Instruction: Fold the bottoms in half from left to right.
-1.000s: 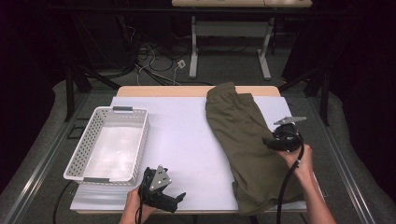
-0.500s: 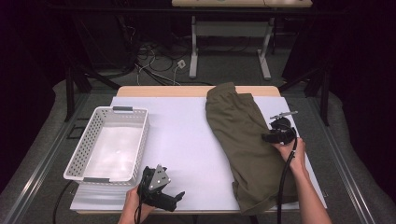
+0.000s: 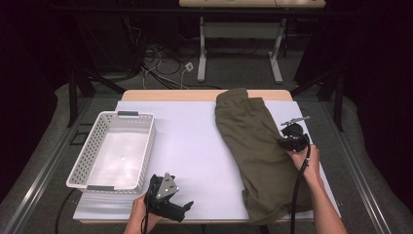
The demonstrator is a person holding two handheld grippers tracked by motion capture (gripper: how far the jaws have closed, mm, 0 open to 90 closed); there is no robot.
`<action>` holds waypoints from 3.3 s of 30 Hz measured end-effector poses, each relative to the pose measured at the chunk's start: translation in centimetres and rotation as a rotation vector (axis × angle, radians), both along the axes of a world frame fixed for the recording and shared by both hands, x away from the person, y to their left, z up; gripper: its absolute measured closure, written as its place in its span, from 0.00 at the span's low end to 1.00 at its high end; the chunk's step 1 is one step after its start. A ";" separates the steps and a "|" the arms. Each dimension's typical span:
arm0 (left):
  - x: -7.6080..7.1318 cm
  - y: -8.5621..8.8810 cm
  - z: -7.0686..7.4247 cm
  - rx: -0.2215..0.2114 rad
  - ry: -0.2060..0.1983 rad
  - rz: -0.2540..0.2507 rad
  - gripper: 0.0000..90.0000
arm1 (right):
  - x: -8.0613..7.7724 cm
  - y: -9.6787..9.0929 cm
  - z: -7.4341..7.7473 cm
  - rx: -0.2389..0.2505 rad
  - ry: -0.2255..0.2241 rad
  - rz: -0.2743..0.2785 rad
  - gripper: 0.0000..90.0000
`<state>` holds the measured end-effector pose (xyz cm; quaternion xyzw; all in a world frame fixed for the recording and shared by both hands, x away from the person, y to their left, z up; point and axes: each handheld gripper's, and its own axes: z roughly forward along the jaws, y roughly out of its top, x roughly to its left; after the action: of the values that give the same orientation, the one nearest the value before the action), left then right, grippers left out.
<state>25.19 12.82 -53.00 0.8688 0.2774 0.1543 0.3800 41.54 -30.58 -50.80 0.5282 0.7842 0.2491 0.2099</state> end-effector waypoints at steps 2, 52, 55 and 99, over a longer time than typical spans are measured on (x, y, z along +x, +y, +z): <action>0.0 0.0 0.0 -0.004 0.000 0.002 0.00 | -0.6 -0.3 0.9 0.000 -0.015 -0.011 1.00; 0.1 -0.2 -0.2 0.001 0.004 0.001 0.00 | 2.9 -0.3 -2.6 0.054 0.008 0.000 0.63; 0.1 -0.2 -0.2 0.012 0.014 -0.009 0.00 | 3.2 -0.1 -3.2 0.046 0.009 0.020 0.67; 0.1 0.0 -0.2 0.002 0.000 0.001 0.00 | 1.8 -1.9 -1.0 -0.007 -0.112 -0.112 0.99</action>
<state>25.26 12.85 -53.16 0.8692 0.2776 0.1547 0.3789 43.38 -32.49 -51.84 0.5559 0.7412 0.2633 0.2688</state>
